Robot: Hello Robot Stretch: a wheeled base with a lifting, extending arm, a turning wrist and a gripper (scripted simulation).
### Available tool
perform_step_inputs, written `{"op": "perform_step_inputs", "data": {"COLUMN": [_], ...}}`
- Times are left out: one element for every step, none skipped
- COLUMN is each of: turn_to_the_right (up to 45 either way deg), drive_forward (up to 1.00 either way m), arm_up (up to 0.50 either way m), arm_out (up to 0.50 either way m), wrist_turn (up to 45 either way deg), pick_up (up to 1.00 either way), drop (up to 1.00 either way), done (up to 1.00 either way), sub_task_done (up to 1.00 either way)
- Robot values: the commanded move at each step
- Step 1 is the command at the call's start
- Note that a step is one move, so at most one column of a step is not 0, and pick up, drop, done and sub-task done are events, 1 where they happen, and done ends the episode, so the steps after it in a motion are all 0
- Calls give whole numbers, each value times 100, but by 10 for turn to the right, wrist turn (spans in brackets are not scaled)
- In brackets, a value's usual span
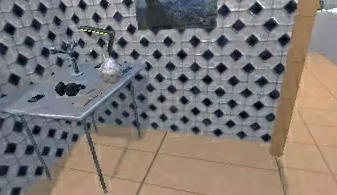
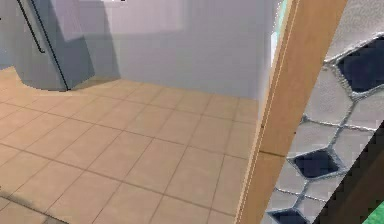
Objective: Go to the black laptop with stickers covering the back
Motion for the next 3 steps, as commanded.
{"op": "perform_step_inputs", "data": {"turn_to_the_right": [0,450,60], "drive_forward": [5,0,0], "arm_up": [0,0,0], "arm_out": [0,0,0], "wrist_turn": [0,0,0], "pick_up": [0,0,0], "drop": [0,0,0], "done": [0,0,0], "sub_task_done": [0,0,0]}}
